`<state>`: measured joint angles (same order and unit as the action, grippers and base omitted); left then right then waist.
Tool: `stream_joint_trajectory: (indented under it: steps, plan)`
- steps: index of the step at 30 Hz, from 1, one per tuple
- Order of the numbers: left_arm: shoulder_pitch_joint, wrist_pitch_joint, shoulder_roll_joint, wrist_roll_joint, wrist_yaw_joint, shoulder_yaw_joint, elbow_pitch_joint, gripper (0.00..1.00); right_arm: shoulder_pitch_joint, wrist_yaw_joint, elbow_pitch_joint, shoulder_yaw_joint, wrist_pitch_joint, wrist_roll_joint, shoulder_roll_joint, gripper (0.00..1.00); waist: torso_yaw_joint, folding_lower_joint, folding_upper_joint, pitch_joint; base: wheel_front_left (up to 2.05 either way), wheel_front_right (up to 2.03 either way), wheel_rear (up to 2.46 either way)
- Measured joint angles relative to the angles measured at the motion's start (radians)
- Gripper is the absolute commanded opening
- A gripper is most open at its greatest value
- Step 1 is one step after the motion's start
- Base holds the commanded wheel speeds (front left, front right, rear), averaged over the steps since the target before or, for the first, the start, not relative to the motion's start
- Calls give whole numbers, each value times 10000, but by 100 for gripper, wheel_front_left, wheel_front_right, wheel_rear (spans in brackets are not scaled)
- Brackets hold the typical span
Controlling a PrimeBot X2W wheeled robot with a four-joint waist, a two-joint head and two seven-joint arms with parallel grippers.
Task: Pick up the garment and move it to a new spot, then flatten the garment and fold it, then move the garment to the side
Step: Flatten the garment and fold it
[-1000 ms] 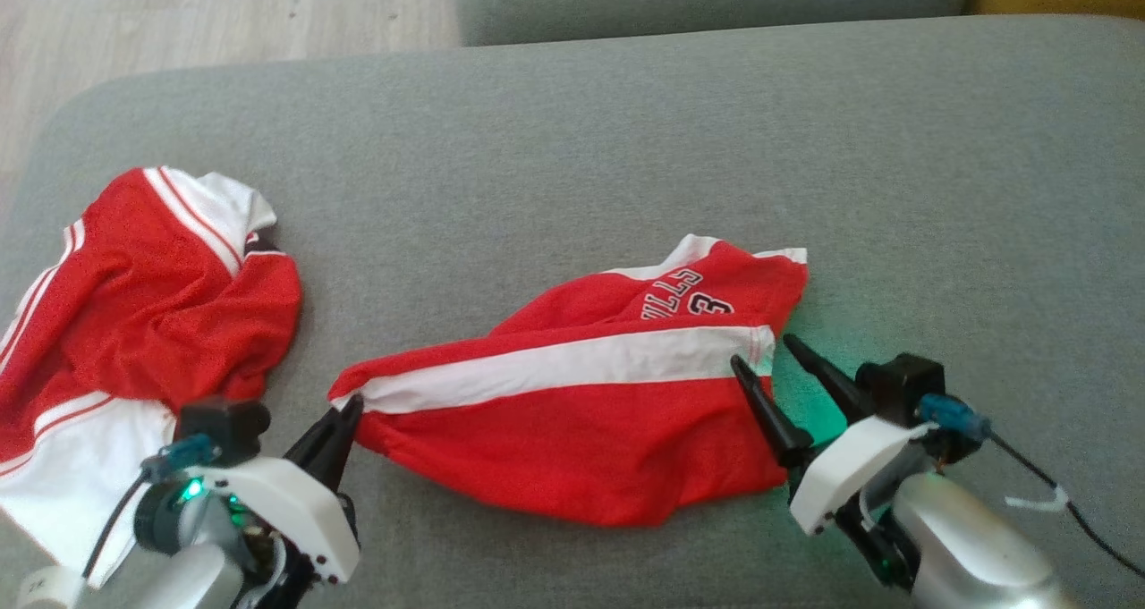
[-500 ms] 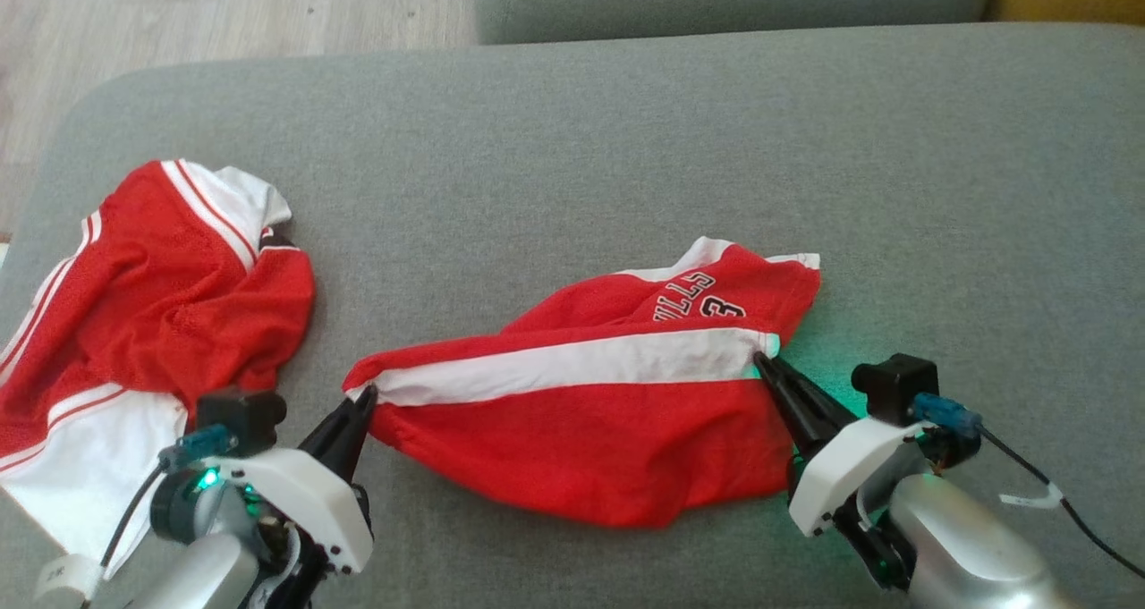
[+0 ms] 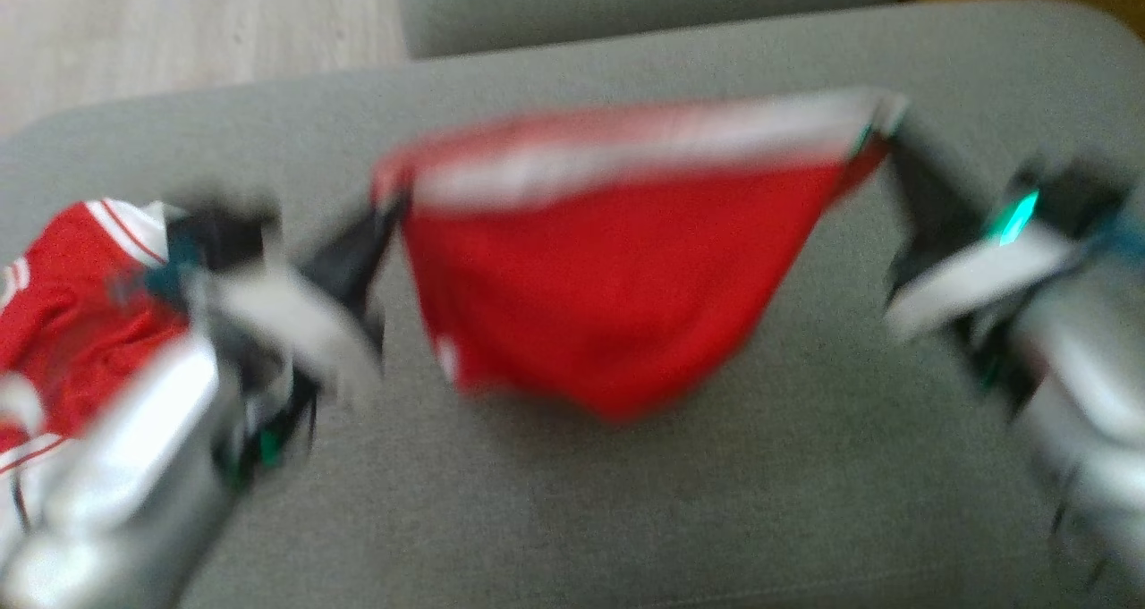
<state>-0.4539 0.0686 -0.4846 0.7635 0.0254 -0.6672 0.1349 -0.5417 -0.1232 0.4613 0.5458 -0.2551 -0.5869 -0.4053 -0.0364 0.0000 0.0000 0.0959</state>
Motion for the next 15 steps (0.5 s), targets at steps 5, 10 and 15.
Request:
stream_joint_trajectory:
  steps: [5,10,15]
  plan:
    - [-2978,-94,688,-560,453,0,343,0,-2640,0,522,-418,0,351,-769,0,-200,0,0,614,0,0,0]
    - [-6509,640,2213,-1325,817,-167,1981,0,-6046,0,1478,-698,75,819,-1664,0,-426,1,0,1677,0,0,0]
    - [-9125,1841,3181,-2038,955,105,3908,0,-7991,0,1661,-940,25,1517,-1810,0,-818,2,0,2822,0,0,0]
